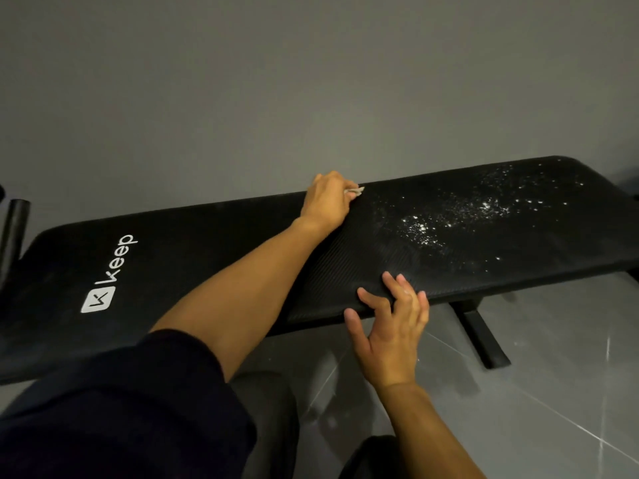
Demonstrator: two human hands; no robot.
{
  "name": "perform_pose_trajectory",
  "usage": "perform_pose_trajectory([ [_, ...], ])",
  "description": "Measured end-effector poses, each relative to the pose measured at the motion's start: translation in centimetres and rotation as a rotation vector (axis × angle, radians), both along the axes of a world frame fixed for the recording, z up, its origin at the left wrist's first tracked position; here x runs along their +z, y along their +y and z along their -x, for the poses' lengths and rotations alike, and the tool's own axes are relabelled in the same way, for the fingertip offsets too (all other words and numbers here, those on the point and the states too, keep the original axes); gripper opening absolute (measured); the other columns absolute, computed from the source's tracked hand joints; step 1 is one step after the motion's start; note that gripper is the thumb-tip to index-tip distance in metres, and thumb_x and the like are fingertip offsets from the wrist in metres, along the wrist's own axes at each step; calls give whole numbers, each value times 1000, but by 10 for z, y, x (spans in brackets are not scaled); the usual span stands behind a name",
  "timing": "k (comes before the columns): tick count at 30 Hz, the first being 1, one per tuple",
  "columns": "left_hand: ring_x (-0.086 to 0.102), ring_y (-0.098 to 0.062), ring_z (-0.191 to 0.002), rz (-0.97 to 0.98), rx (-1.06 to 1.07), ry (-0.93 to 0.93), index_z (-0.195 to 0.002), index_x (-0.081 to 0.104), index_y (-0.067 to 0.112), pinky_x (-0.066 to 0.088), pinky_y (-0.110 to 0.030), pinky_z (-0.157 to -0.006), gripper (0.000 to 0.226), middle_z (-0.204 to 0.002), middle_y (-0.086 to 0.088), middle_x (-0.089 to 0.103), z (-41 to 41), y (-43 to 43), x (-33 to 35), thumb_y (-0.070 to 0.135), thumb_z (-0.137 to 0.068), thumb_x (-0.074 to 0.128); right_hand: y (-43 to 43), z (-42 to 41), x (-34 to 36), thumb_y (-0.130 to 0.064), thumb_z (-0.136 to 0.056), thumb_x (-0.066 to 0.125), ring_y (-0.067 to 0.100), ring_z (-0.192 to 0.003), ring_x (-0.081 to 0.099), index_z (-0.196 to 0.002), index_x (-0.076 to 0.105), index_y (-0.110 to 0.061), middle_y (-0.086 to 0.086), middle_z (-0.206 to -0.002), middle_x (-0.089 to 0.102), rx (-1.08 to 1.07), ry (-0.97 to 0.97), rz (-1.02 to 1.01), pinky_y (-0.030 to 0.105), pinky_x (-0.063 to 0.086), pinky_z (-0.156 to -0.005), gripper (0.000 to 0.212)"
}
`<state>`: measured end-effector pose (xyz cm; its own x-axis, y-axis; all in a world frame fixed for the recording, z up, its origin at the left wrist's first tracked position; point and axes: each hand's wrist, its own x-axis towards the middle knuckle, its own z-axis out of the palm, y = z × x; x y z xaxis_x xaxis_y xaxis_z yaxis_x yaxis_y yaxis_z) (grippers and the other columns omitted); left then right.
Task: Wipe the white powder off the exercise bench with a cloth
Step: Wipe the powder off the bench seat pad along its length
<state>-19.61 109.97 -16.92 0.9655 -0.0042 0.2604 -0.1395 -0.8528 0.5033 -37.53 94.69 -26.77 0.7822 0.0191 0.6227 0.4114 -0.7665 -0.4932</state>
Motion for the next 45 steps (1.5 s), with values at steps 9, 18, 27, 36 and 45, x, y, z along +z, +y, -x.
perform_pose_trajectory([
  [9, 62, -23, -118, -40, -84, 84, -125, 71, 18, 45, -32, -100, 27, -125, -6, 70, -1, 4, 10, 21, -101, 60, 1, -1, -2, -49, -92, 54, 31, -141, 38, -115, 56, -28, 10, -137, 50, -7, -9, -13, 45, 6, -124, 31],
  [18, 62, -23, -115, 4, -45, 103, -123, 72, 14, 44, -30, -97, 26, -123, -8, 70, 1, 7, 13, 17, -101, 60, 2, -1, -3, -49, -92, 54, 32, -140, 39, -115, 56, -27, 11, -137, 50, -12, -19, -12, 46, 7, -123, 31],
  [27, 60, -21, -117, 15, -10, 73, -120, 74, 18, 46, -36, -105, 24, -122, -2, 69, 19, 12, 9, 20, -97, 65, 2, -2, -4, -49, -93, 53, 32, -141, 38, -115, 58, -26, 10, -138, 49, -19, -16, 4, 46, 7, -123, 32],
  [36, 46, -6, -97, -93, -249, 1, -126, 69, 27, 42, -22, -88, 30, -111, 6, 63, 86, 13, 2, 27, -97, 65, 3, -3, -5, -51, -95, 50, 34, -140, 39, -115, 58, -24, 12, -138, 49, -30, -24, 15, 46, 6, -123, 34],
  [45, 51, -9, -92, 26, -412, 23, -120, 73, 32, 44, -27, -86, 25, -106, 11, 65, 132, -13, -8, 31, -96, 66, 0, 0, -2, -47, -93, 54, 32, -142, 36, -117, 58, -23, 9, -138, 47, -10, 2, 33, 49, 7, -124, 34],
])
